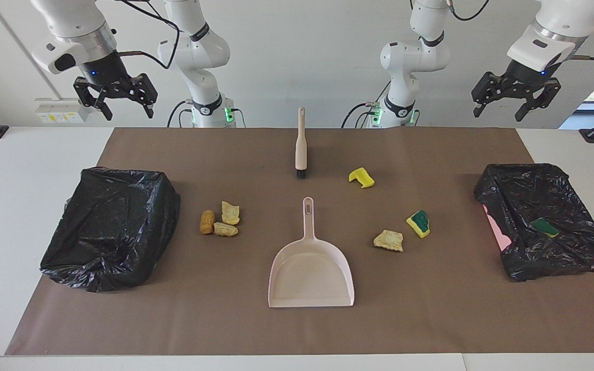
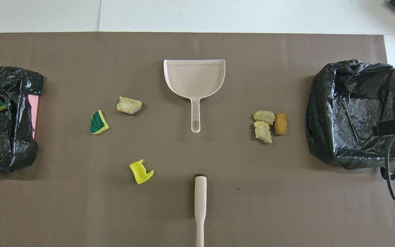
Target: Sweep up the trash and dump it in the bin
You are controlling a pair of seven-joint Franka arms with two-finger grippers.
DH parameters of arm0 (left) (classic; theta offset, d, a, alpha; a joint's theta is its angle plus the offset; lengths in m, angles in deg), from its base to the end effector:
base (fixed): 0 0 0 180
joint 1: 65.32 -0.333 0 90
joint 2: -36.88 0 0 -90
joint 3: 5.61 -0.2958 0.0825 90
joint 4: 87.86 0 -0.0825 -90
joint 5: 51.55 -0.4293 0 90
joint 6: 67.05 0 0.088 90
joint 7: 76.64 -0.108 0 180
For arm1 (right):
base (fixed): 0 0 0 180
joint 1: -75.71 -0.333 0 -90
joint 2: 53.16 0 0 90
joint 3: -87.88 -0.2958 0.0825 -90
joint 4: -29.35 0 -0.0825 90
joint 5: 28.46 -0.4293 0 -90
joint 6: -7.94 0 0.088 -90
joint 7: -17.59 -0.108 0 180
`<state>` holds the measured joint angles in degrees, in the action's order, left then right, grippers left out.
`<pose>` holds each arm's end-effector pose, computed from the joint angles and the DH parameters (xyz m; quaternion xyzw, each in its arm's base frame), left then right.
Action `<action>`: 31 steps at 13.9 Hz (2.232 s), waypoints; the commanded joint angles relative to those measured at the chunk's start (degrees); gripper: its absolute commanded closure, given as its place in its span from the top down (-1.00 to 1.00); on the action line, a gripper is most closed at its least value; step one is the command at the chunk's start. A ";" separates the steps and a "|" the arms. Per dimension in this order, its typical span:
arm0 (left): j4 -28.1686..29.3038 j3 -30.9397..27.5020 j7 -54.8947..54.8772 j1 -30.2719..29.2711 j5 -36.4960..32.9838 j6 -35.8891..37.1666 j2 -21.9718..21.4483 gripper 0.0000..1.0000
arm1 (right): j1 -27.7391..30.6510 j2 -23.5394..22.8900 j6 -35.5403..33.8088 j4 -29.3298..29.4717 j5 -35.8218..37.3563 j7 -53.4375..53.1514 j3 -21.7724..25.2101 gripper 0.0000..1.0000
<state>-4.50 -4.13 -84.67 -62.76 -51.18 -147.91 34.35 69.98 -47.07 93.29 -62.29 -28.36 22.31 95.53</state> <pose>0.5666 -0.0412 0.6741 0.9944 -0.1056 0.0003 0.0026 0.5597 -0.0229 0.6426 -0.9997 -0.0248 0.0019 0.0063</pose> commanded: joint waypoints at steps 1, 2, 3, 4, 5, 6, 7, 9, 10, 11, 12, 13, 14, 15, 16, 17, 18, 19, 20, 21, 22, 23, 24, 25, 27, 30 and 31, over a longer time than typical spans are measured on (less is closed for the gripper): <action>0.13 0.19 0.56 0.08 0.42 1.06 -0.64 1.00 | 0.45 0.24 -0.27 -0.12 -0.01 -0.49 -0.18 1.00; 0.39 0.19 -0.23 -0.36 0.42 1.06 -0.72 1.00 | 0.19 0.41 -0.88 -0.12 0.08 -0.58 -0.26 1.00; 0.31 0.10 -0.41 -0.54 0.42 0.97 -0.72 1.00 | -0.07 0.50 -1.32 -0.21 0.43 -0.58 -0.26 1.00; 0.22 0.02 -0.50 -0.54 0.33 0.89 -0.72 1.00 | -0.07 0.85 -1.42 -0.65 0.43 -0.41 -0.26 1.00; 0.22 0.01 -0.50 -0.54 0.42 0.88 -0.72 1.00 | -0.33 1.12 -1.33 -1.35 0.17 -0.41 -0.44 1.00; 0.22 0.01 -0.41 -0.45 0.33 0.71 -0.64 1.00 | -1.64 1.55 -0.89 -1.87 0.08 -1.02 -1.14 1.00; 0.22 -0.07 -0.06 -0.54 0.33 0.71 -0.64 1.00 | -2.18 1.56 -0.54 -2.14 0.08 -1.46 -1.32 1.00; 0.22 -0.07 0.12 -0.54 0.33 0.71 -0.64 1.00 | -2.36 0.77 1.99 -2.58 -0.18 -3.21 -1.58 1.00; 0.22 -0.07 0.12 -0.54 0.33 0.88 -0.72 1.00 | -2.79 0.16 2.97 -2.58 -0.18 -4.18 -2.02 1.00; 0.22 -0.25 0.20 -0.54 0.33 0.88 -0.72 1.00 | -3.06 -0.46 4.20 -2.58 -0.18 -5.06 -2.02 1.00; 0.22 -0.25 0.21 -0.54 0.33 1.06 -0.72 1.00 | -3.15 -1.16 5.60 -2.58 -0.27 -5.76 -2.11 1.00; 0.22 -0.25 0.21 -0.54 0.33 1.23 -0.72 1.00 | -3.15 -1.69 6.92 -2.58 -0.27 -6.03 -2.11 1.00; 0.22 -0.25 0.21 -0.54 0.33 1.32 -0.72 1.00 | -3.15 -2.48 8.24 -2.58 -0.36 -6.03 -2.46 1.00; 0.22 -0.34 0.21 -0.54 0.33 1.24 -0.72 1.00 | -3.15 -3.35 9.99 -2.50 -0.36 -6.21 -2.90 1.00; 0.22 -0.34 0.21 -0.54 0.33 1.24 -0.72 1.00 | -3.50 -4.23 11.75 -2.50 -0.36 -6.29 -3.42 1.00; 0.22 -0.25 0.21 -0.54 0.33 1.24 -0.72 1.00 | -4.02 -4.94 13.42 -2.41 -0.36 -6.64 -3.51 1.00; 0.22 -0.25 0.21 -0.54 0.33 1.24 -0.72 1.00 | -4.29 -5.47 14.39 -2.41 -0.36 -7.17 -3.52 1.00; 0.22 -0.25 0.12 -0.54 0.33 1.32 -0.72 1.00 | -4.81 -5.91 14.93 -2.32 -0.45 -7.52 -3.52 1.00; 0.22 -0.25 0.12 -0.54 0.33 1.24 -0.72 1.00 | -5.08 -6.17 15.02 -2.41 -0.45 -7.79 -3.52 1.00; 0.22 -0.25 0.29 -0.54 0.33 1.06 -0.72 1.00 | -5.17 -6.26 15.02 -2.41 -0.45 -7.79 -3.60 1.00; 0.22 -0.25 0.29 -0.45 0.33 0.80 -0.64 1.00 | -5.87 -6.61 15.02 -2.49 -0.53 -7.79 -3.69 1.00; 0.22 -0.25 0.21 -0.45 0.33 0.80 -0.64 1.00 | -6.92 -6.70 15.02 -2.58 -0.97 -7.96 -3.69 1.00; 0.22 -0.25 0.47 -0.45 0.33 0.80 -0.64 1.00 | -7.28 -7.05 15.02 -2.58 -1.15 -7.97 -3.69 1.00; 0.22 -0.25 0.38 -0.45 0.33 0.88 -0.72 1.00 | -7.63 -7.05 15.02 -2.58 -1.24 -7.97 -3.95 1.00; 0.48 0.01 0.64 0.25 0.42 1.41 -0.81 1.00 | -8.07 -6.97 14.58 -2.67 -1.24 -7.79 -3.96 1.00; 4.25 0.89 1.08 0.78 0.50 0.10 -3.17 1.00 | -8.07 -6.35 14.40 -3.90 -1.24 -7.79 -3.96 1.00; 6.44 1.59 2.22 1.74 0.59 -0.34 -4.49 1.00 | -8.07 -6.35 14.23 -3.90 -1.33 -7.79 -3.96 1.00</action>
<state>-3.14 -3.13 -84.43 -62.57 -51.06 -147.40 33.67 61.54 -54.28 107.49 -64.93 -28.83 15.46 91.90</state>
